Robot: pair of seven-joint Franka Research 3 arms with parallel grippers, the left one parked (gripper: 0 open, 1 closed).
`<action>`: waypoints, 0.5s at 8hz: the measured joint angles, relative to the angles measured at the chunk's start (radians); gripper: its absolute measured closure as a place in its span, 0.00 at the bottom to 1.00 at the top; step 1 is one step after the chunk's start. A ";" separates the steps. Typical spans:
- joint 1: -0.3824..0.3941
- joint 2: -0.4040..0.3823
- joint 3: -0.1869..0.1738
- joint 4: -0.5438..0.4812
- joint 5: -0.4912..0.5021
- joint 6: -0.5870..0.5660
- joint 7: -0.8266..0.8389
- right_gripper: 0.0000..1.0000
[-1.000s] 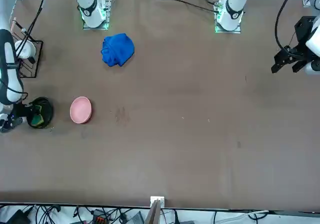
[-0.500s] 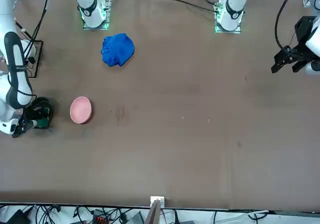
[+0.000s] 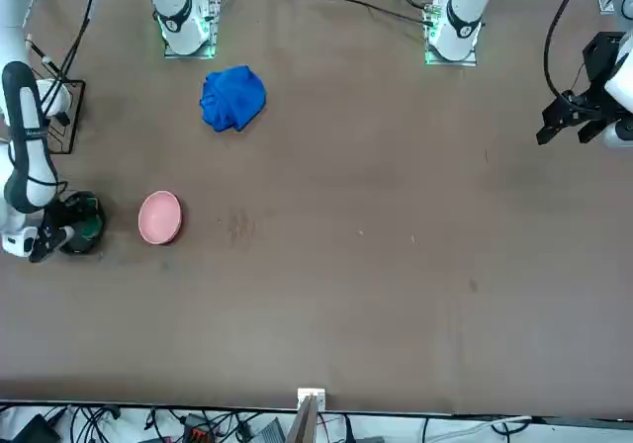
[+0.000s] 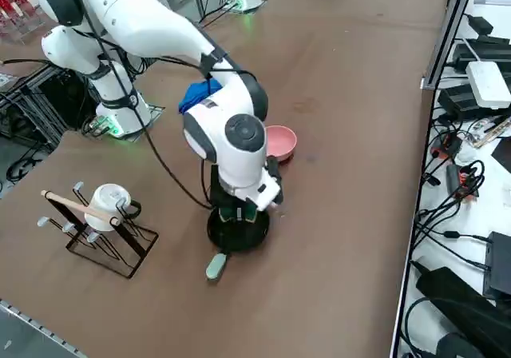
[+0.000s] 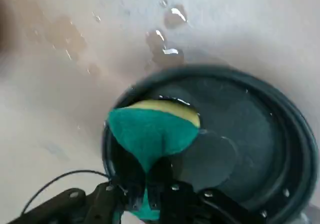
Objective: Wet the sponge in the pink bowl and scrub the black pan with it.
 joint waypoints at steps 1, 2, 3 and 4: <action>-0.023 0.000 -0.003 0.002 -0.020 0.004 -0.018 0.93; -0.042 0.000 -0.004 0.005 -0.044 0.029 -0.024 0.93; -0.054 0.001 -0.005 0.006 -0.063 0.082 -0.025 0.93; -0.058 0.006 -0.005 0.006 -0.073 0.136 -0.025 0.93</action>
